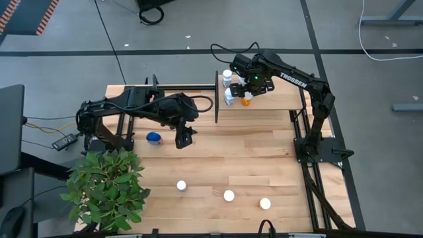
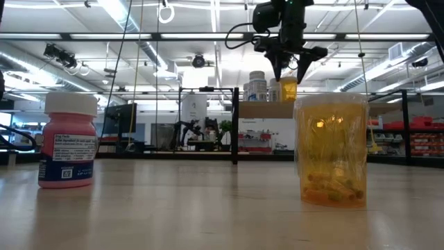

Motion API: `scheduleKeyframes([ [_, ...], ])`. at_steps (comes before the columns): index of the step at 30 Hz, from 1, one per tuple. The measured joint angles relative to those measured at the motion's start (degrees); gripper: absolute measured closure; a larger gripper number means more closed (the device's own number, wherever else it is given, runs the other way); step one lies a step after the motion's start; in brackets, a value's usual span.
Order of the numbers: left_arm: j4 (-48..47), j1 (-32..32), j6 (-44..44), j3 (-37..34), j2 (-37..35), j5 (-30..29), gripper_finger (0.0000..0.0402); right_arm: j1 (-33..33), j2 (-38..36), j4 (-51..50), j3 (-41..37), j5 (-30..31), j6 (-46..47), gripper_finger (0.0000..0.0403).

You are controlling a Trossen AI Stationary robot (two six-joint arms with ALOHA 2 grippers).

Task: Pick and place medicine bottles onto shelf by color
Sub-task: Put the top orange medicine bottle on the shelf

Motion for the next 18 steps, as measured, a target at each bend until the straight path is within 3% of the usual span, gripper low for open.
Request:
scheduleKeyframes([
  [10,-0.3,0.0,1.3,0.0,0.0,0.0,0.017,0.3,-0.2,1.4,0.3,-0.7,-1.3,0.0127],
  [18,-1.0,0.1,1.3,0.0,0.0,0.0,0.017,1.7,-0.5,-3.2,5.7,-0.2,-2.1,0.0127],
])
